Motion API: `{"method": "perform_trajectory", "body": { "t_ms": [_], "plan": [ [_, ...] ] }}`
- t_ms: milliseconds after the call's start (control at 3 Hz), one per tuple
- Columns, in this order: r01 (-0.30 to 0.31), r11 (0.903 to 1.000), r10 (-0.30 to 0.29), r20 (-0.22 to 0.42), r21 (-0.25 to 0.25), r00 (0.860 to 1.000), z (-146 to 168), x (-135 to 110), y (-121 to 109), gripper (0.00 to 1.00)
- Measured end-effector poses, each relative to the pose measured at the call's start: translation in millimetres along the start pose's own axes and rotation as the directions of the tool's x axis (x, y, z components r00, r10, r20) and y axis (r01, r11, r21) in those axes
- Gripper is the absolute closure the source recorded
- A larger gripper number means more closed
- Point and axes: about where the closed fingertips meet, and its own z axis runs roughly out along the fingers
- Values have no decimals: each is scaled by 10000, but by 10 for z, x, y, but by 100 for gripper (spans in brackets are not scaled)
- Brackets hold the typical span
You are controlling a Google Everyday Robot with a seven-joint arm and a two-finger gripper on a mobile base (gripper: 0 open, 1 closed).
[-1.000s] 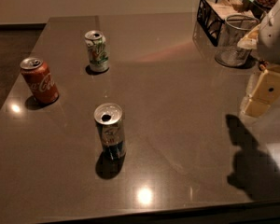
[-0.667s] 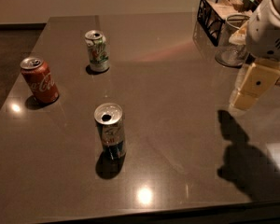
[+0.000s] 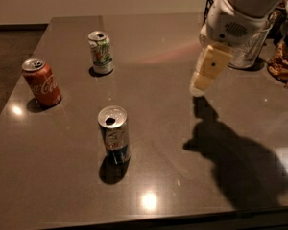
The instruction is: Move 7up can near coke can
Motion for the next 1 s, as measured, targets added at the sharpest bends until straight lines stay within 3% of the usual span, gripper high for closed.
{"method": "perform_trajectory", "body": {
  "t_ms": [333, 667, 1000],
  "plan": [
    [-238, 9996, 245, 433, -170, 9988, 283, -448, -187, 0],
    [-789, 9968, 800, 1157, -138, 9901, 664, -1117, -438, 0],
    [-1017, 9948, 1019, 1534, -92, 9829, 859, -1511, -597, 0]
  ]
}}
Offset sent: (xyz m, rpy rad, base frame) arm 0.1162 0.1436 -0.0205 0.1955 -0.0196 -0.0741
